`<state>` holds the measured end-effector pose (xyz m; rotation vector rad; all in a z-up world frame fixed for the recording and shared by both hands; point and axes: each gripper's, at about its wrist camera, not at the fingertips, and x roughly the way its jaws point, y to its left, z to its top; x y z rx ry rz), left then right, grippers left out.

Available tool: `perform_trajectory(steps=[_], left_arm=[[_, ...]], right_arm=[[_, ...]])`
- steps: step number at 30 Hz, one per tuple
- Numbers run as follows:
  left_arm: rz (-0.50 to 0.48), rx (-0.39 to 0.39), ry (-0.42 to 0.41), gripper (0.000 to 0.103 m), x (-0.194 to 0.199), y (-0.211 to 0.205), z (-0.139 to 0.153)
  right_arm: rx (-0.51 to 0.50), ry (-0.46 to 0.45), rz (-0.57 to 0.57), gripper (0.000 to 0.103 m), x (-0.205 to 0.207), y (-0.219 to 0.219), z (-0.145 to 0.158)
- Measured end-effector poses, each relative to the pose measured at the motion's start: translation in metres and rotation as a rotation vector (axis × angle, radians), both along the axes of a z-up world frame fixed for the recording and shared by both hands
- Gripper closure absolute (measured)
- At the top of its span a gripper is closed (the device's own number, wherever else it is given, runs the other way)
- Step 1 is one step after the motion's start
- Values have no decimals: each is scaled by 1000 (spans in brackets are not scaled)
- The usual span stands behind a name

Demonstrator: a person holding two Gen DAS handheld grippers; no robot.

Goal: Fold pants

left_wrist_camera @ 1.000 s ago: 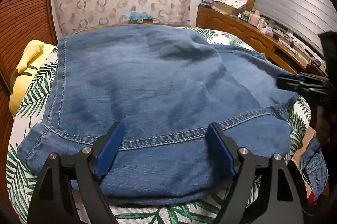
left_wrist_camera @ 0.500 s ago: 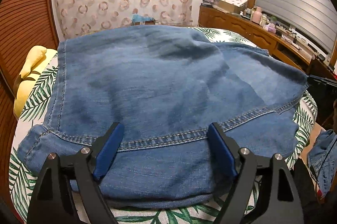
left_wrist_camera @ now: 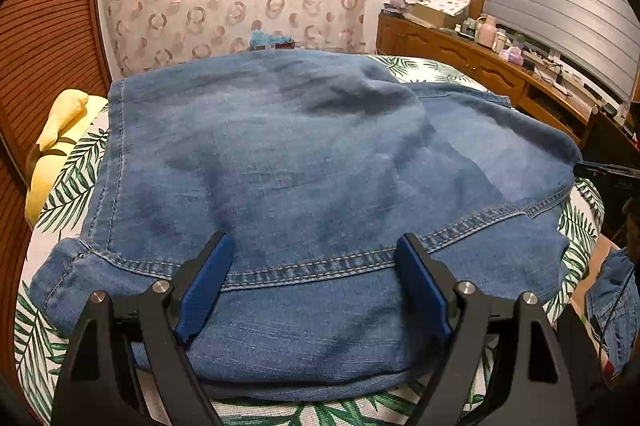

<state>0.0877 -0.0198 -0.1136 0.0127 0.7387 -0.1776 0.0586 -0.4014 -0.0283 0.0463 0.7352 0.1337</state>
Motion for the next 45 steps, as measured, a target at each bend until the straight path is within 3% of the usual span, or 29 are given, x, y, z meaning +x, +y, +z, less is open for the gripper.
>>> perform_trajectory(steps=[8,16,21,27,34,38,45], left_arm=[[-3,3,1,19,0,0,0],[-15,4,9,19,3,0,1],[-22,4,14,19,4,0,1],[-14,-23,49,18,5,6,12],[2,-34,-22,18,-15,16,44],[10,-49,-66,18,-24,25,60],[34,-65,-102,18,-37,44,72]], right_arm=[[121,7,-5,54,11,-17,-8],[101,-20,-32,54,16,-24,-15],[134,-33,-2,86,13,-25,-19],[143,-107,37,91,5,-16,4],[144,-239,182,92,5,25,57],[134,-312,324,92,8,72,89],[153,-364,567,92,9,157,124]])
